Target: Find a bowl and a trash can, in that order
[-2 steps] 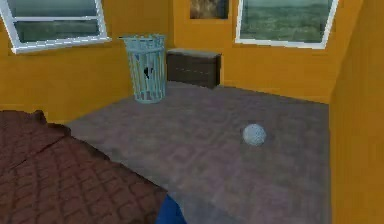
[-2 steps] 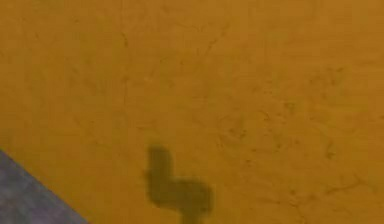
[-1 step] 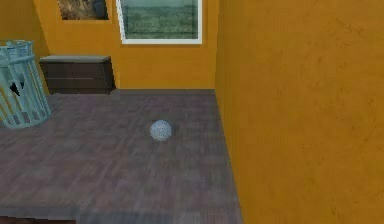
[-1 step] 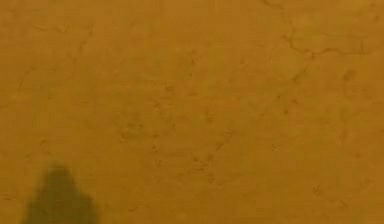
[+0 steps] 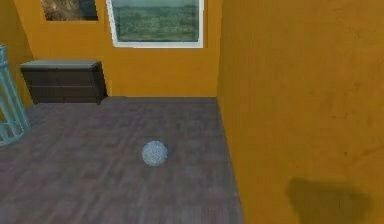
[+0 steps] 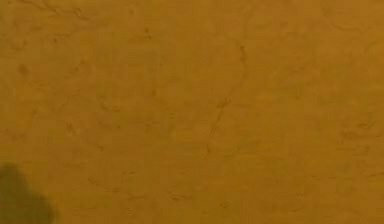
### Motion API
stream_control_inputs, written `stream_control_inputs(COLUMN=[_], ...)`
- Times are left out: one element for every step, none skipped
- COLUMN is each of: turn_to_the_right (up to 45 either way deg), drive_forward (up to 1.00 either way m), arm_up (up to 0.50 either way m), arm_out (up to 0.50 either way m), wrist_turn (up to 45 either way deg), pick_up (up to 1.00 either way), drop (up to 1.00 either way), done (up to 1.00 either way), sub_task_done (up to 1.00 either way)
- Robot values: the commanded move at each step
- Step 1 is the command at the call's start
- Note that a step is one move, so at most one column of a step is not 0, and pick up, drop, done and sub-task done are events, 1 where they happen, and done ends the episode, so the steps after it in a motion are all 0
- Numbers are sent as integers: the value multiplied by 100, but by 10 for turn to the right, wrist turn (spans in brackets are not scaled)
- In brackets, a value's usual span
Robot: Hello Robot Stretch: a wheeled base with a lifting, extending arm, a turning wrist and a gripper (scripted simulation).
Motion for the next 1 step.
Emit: stream_control_inputs(turn_to_the_right=[-180], drive_forward=[0], arm_up=[0], arm_out=[0], wrist_turn=[0], pick_up=[0], drop=[0], done=[0], sub_task_done=[0])
